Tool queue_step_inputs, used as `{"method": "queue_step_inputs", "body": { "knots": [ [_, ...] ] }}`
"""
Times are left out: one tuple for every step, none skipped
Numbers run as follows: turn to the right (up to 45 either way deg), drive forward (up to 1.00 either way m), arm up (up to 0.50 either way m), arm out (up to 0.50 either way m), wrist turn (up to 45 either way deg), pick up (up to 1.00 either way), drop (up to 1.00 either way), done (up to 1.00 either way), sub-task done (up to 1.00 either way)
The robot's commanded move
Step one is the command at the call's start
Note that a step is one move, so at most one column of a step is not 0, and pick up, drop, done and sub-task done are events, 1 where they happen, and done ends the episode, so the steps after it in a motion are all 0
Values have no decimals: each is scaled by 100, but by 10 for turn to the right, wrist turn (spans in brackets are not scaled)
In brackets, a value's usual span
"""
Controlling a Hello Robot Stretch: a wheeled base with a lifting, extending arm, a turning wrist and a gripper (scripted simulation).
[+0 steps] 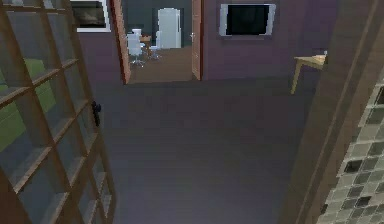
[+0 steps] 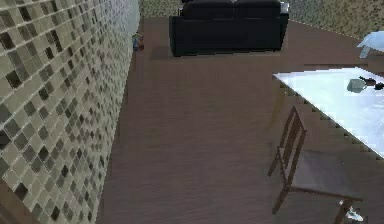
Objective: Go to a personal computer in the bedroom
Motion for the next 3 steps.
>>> {"method": "queue_step_inputs", "body": {
  "knots": [
    [-30, 0, 0, 0, 0, 0, 0, 0, 0],
    [0, 100, 0, 0, 0, 0, 0, 0, 0],
    [0, 100, 0, 0, 0, 0, 0, 0, 0]
  ]
}}
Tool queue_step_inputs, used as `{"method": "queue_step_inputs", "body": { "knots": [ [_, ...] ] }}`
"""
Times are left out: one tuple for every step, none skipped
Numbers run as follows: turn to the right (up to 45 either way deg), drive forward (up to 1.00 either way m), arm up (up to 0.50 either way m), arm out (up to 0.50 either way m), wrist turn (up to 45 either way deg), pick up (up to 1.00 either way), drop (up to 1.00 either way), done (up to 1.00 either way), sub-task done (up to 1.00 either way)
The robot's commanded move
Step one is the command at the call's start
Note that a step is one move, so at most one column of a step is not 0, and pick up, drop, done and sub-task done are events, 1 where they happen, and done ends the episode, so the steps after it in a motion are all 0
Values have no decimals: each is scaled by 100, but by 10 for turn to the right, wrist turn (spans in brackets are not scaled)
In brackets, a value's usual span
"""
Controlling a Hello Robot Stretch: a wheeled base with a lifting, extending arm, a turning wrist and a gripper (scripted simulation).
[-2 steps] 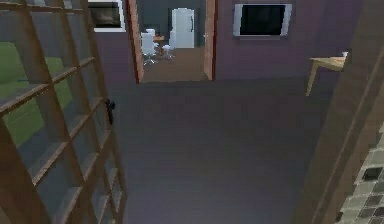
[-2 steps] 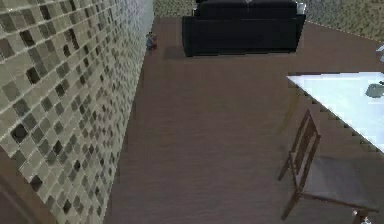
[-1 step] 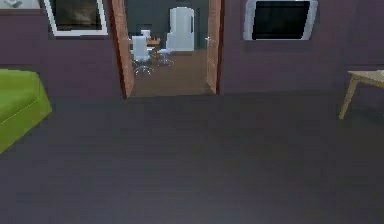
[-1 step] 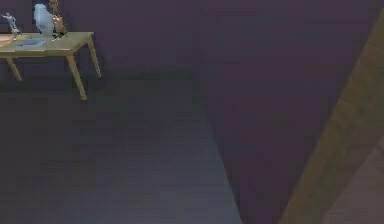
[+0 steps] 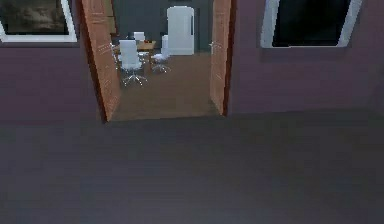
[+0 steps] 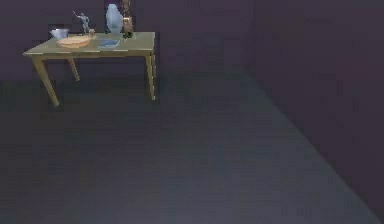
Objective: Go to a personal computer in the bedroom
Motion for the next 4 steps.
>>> {"method": "queue_step_inputs", "body": {
  "knots": [
    [0, 100, 0, 0, 0, 0, 0, 0, 0],
    [0, 100, 0, 0, 0, 0, 0, 0, 0],
    [0, 100, 0, 0, 0, 0, 0, 0, 0],
    [0, 95, 0, 0, 0, 0, 0, 0, 0]
  ]
}}
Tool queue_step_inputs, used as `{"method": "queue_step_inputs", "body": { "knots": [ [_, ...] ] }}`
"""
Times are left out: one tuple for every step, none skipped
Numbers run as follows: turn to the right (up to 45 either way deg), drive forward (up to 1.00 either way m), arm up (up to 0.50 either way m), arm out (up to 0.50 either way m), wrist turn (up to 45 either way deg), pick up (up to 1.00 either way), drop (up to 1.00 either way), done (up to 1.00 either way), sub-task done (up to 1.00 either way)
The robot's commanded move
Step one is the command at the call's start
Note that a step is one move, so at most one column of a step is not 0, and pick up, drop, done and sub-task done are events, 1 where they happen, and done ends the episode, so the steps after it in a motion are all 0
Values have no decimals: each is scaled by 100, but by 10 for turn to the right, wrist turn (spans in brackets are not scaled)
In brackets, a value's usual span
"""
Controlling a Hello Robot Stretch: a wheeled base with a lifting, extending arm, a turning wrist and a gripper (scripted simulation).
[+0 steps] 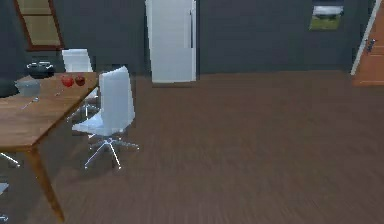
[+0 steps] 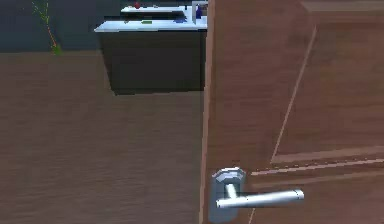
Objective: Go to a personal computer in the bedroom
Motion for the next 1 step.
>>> {"method": "queue_step_inputs", "body": {
  "knots": [
    [330, 0, 0, 0, 0, 0, 0, 0, 0]
  ]
}}
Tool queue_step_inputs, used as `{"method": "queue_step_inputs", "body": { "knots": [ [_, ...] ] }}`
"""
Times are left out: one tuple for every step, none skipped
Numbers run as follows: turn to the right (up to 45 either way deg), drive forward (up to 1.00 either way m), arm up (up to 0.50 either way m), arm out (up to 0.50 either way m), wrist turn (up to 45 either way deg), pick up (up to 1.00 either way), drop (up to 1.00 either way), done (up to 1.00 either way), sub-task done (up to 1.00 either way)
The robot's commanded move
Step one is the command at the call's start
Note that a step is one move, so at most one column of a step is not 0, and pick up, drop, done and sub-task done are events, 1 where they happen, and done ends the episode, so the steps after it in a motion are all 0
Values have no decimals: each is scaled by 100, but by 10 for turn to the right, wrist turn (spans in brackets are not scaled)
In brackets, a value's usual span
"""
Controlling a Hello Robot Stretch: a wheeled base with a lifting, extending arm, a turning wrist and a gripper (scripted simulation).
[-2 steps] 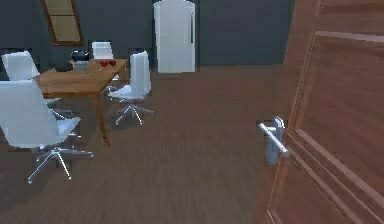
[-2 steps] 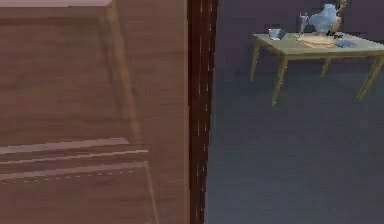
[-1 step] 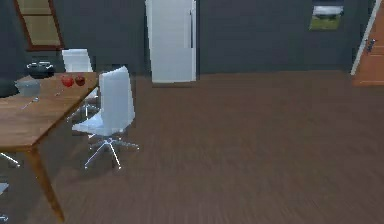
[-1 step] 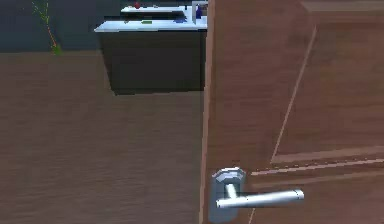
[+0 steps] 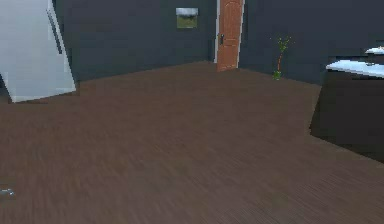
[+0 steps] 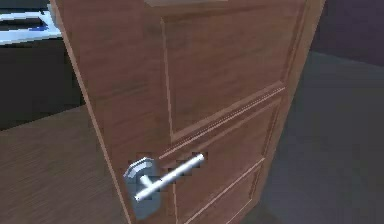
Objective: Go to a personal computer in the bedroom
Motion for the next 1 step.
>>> {"method": "queue_step_inputs", "body": {
  "knots": [
    [0, 100, 0, 0, 0, 0, 0, 0, 0]
  ]
}}
